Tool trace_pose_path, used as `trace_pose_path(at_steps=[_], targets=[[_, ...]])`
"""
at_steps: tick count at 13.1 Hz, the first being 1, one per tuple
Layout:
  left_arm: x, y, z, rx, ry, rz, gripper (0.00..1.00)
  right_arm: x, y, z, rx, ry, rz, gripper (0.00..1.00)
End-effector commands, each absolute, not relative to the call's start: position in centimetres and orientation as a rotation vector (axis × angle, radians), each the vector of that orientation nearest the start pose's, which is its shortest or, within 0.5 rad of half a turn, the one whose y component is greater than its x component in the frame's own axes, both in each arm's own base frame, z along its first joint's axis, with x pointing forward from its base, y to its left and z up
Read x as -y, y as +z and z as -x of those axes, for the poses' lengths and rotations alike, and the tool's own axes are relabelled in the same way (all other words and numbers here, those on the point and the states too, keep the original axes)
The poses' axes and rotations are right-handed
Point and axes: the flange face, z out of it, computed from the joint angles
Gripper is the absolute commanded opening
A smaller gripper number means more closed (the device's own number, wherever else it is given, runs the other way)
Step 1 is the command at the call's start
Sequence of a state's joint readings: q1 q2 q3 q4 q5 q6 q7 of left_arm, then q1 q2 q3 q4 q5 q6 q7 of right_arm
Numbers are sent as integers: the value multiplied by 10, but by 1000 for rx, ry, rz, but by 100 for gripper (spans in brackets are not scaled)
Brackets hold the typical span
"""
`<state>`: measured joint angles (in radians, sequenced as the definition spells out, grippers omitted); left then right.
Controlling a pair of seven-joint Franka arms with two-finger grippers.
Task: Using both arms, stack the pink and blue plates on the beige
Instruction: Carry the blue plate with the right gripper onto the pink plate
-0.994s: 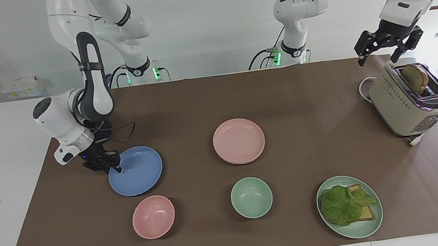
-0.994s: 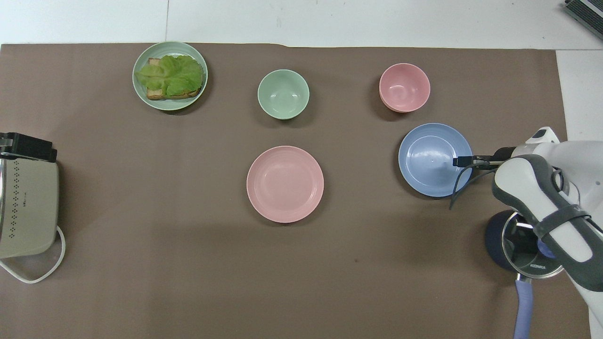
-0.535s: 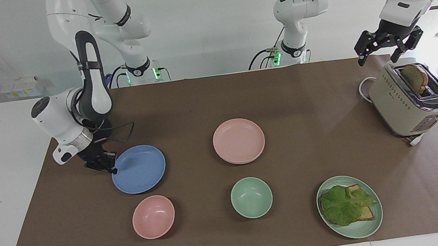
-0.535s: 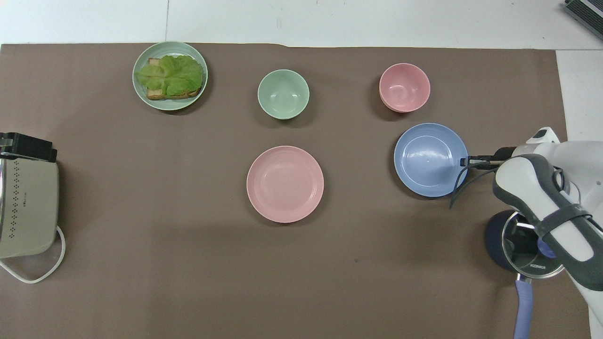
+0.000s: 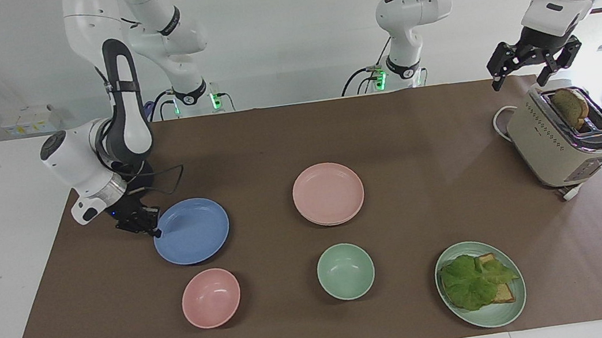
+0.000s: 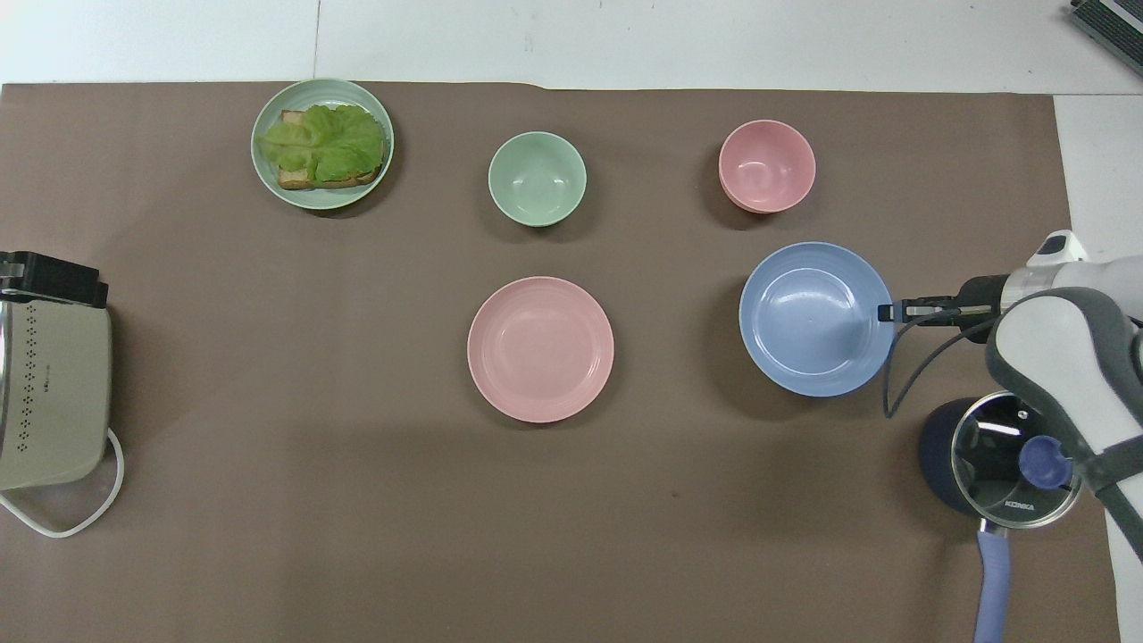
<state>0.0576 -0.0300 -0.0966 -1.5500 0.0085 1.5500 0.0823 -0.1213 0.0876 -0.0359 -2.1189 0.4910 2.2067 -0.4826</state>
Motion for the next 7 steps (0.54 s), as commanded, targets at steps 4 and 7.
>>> trace_pose_path(at_steps=[4, 7], targets=[[20, 650, -540, -206, -32, 3111, 100, 35, 416, -533, 79, -108, 2697, 0], [21, 650, -540, -207, -32, 3112, 100, -43, 417, -540, 44, -109, 2726, 0]])
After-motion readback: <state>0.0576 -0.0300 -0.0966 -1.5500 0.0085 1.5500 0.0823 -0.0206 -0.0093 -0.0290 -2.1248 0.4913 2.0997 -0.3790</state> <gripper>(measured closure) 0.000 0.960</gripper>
